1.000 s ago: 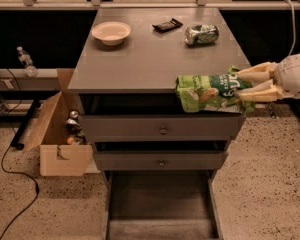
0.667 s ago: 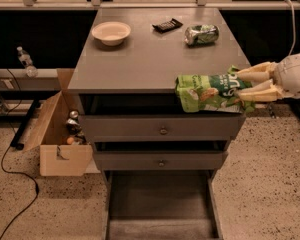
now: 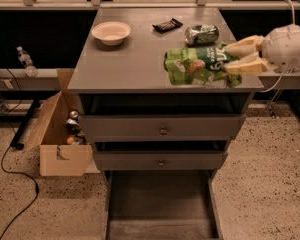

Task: Pick green rice chip bag from bottom drawer and place on counter

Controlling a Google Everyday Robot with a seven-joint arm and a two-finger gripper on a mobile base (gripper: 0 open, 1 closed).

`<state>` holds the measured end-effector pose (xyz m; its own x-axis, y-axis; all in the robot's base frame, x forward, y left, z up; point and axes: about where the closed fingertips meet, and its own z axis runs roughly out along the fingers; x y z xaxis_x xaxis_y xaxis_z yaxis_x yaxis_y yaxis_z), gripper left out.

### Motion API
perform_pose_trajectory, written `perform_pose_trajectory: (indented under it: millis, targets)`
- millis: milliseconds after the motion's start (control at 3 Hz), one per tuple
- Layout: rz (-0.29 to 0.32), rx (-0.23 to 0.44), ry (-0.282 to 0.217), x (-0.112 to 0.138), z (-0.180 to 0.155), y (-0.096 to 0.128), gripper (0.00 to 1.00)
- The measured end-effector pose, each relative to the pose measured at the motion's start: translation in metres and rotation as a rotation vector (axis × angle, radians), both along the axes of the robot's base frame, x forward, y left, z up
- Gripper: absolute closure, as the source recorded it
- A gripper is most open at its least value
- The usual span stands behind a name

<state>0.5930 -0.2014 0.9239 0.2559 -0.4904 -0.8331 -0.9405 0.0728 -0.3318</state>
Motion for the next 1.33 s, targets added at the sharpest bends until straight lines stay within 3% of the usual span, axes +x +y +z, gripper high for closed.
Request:
perform_pose_trajectory:
  millis: [333, 667, 1333]
  targets:
    - [-0.046, 0.021, 0.024, 0.030, 0.011, 0.021, 1.00]
    - [-0.126, 0.031, 0.086, 0.070, 0.003, 0.048, 0.97]
    - [-0.189, 0.019, 0.147, 0.101, -0.009, 0.066, 0.51]
